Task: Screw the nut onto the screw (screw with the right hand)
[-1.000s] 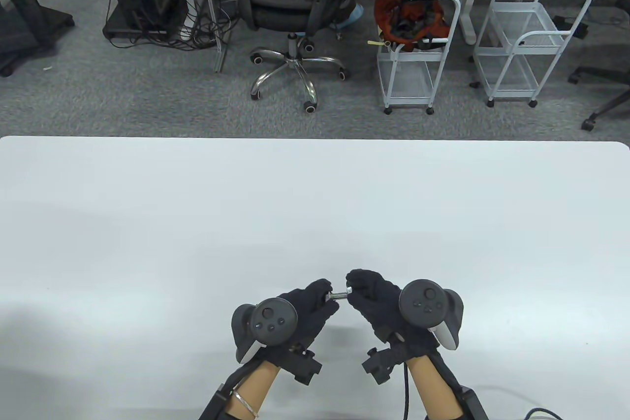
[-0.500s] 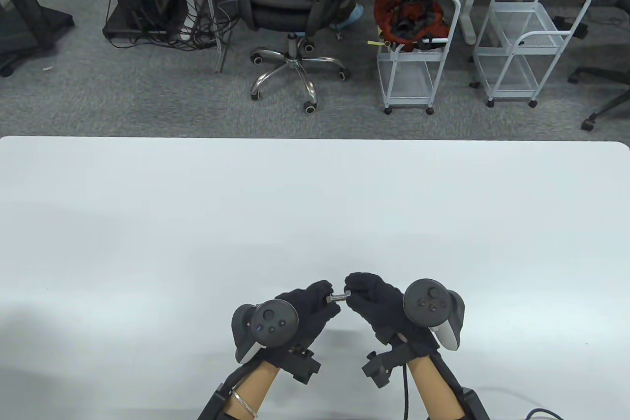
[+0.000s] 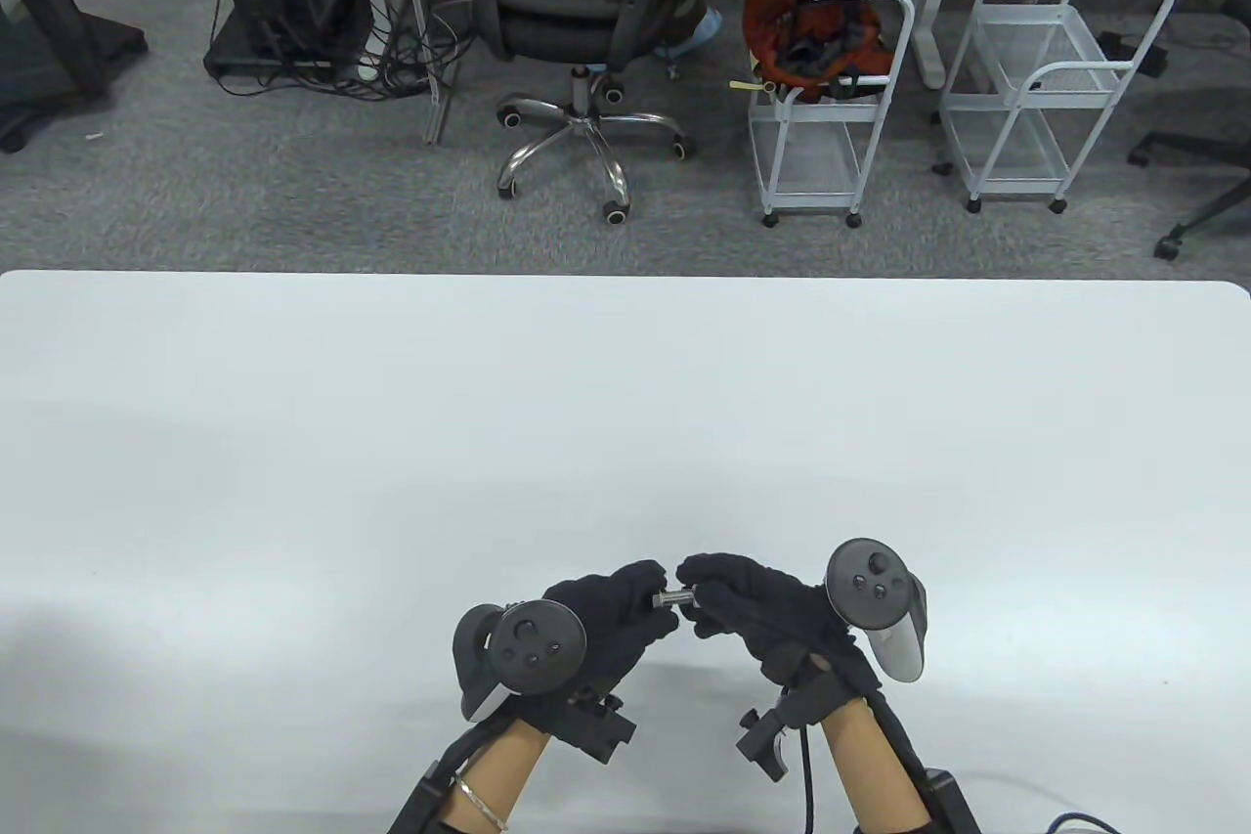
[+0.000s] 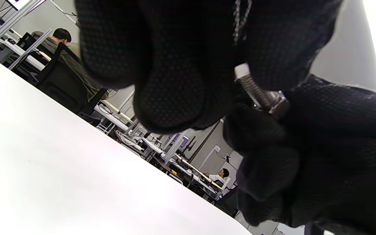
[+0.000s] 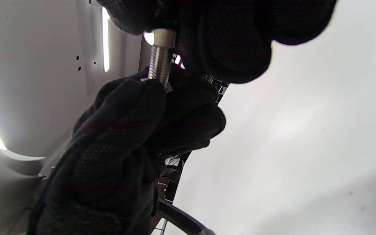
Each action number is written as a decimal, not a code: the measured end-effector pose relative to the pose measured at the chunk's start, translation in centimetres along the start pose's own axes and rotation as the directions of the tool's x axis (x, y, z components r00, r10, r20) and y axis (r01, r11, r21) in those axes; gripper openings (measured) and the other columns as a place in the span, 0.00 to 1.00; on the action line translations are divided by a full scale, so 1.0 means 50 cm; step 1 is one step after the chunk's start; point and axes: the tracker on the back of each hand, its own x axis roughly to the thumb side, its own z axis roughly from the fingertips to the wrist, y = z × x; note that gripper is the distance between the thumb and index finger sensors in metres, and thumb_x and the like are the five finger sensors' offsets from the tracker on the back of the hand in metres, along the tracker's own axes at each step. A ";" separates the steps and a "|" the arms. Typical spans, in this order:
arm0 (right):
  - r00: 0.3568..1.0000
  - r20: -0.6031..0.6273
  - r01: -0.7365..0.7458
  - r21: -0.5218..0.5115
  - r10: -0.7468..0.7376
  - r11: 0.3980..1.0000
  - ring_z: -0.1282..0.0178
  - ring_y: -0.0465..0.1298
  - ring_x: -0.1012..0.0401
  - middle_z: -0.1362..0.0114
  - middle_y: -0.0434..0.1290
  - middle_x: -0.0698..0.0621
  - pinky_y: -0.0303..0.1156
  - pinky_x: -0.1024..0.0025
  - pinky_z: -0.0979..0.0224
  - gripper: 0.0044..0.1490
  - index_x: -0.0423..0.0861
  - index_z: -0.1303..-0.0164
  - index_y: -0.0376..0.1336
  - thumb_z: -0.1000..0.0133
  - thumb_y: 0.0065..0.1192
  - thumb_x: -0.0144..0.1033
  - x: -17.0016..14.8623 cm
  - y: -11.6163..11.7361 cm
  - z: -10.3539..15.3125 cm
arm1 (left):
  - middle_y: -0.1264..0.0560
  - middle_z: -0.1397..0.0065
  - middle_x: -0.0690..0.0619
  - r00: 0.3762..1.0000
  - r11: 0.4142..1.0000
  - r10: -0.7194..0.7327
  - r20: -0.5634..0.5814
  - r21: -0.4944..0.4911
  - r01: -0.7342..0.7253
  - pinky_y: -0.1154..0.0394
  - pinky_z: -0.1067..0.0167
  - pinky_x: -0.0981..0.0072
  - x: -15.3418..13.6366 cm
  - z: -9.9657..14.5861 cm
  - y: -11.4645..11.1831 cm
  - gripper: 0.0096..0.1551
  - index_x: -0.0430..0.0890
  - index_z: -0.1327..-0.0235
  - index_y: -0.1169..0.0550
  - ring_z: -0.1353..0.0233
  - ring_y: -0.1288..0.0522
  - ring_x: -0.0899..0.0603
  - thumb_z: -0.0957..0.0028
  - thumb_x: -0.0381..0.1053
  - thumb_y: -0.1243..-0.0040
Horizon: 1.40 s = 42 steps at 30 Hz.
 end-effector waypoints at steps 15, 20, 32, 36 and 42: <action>0.999 -0.018 0.034 0.047 -0.033 0.998 0.56 0.83 0.53 0.48 0.80 0.38 0.74 0.49 0.46 0.32 0.27 0.37 0.67 0.38 0.58 0.38 0.000 0.002 -0.003 | 0.08 0.55 0.55 0.999 0.999 -0.028 0.029 0.022 0.027 0.15 0.52 0.65 0.006 0.003 0.006 0.28 0.42 0.51 0.15 0.57 0.09 0.54 0.56 0.59 0.32; 0.997 -0.028 -0.077 -0.007 0.077 0.997 0.63 0.84 0.55 0.56 0.83 0.43 0.75 0.51 0.51 0.33 0.30 0.46 0.72 0.35 0.49 0.45 0.000 0.007 -0.001 | 0.08 0.55 0.55 0.997 0.998 -0.053 0.049 0.026 0.052 0.15 0.52 0.65 0.011 0.004 0.006 0.28 0.41 0.50 0.15 0.57 0.09 0.54 0.56 0.59 0.32; 0.986 0.000 -0.161 -0.235 0.166 0.958 0.70 0.86 0.59 0.62 0.85 0.46 0.78 0.58 0.57 0.29 0.31 0.51 0.74 0.38 0.54 0.42 0.011 0.013 0.007 | 0.08 0.55 0.55 0.996 0.997 -0.072 0.054 0.018 0.071 0.15 0.52 0.65 0.015 0.005 0.000 0.28 0.42 0.50 0.16 0.57 0.09 0.54 0.56 0.59 0.33; 0.998 -0.025 -0.058 -0.021 0.057 0.998 0.63 0.87 0.54 0.55 0.84 0.41 0.77 0.54 0.53 0.33 0.27 0.45 0.71 0.38 0.58 0.44 0.017 0.007 0.002 | 0.08 0.56 0.55 0.993 0.994 -0.110 0.052 0.027 0.109 0.15 0.53 0.65 0.016 0.005 0.000 0.26 0.43 0.51 0.15 0.58 0.09 0.54 0.55 0.58 0.32; 0.995 -0.045 -0.088 -0.014 0.088 0.996 0.61 0.86 0.53 0.53 0.83 0.39 0.77 0.54 0.52 0.32 0.25 0.44 0.70 0.38 0.58 0.41 0.020 0.007 0.003 | 0.08 0.58 0.55 0.991 0.992 -0.120 0.059 0.032 0.118 0.15 0.54 0.65 0.019 0.005 -0.002 0.26 0.42 0.53 0.15 0.59 0.09 0.54 0.55 0.58 0.32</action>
